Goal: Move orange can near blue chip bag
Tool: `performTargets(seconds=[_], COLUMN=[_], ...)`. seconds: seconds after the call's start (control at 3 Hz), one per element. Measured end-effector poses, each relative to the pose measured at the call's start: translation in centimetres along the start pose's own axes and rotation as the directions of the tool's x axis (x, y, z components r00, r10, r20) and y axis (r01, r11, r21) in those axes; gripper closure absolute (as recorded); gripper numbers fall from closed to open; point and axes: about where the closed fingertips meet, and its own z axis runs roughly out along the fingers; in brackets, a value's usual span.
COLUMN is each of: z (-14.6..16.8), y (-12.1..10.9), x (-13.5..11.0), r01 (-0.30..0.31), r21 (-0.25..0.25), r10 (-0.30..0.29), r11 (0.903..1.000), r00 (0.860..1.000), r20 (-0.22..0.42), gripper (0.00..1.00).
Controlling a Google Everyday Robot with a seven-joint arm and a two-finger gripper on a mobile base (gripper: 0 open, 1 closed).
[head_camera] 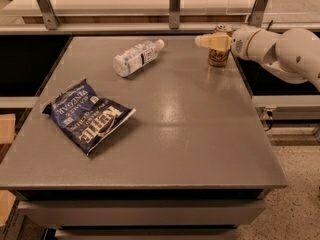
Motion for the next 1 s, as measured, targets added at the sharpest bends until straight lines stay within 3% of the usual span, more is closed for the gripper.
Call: performTargets(seconds=[0.33,1.0], z=[0.19,0.58], y=[0.21,0.64], x=[0.04,0.14], r01=[0.000,-0.001], r21=[-0.004,-0.012], r10=[0.000,0.001], r11=[1.0000,0.9999], r00=[1.000,1.000], r20=[-0.001,-0.002], gripper=[0.16,0.64])
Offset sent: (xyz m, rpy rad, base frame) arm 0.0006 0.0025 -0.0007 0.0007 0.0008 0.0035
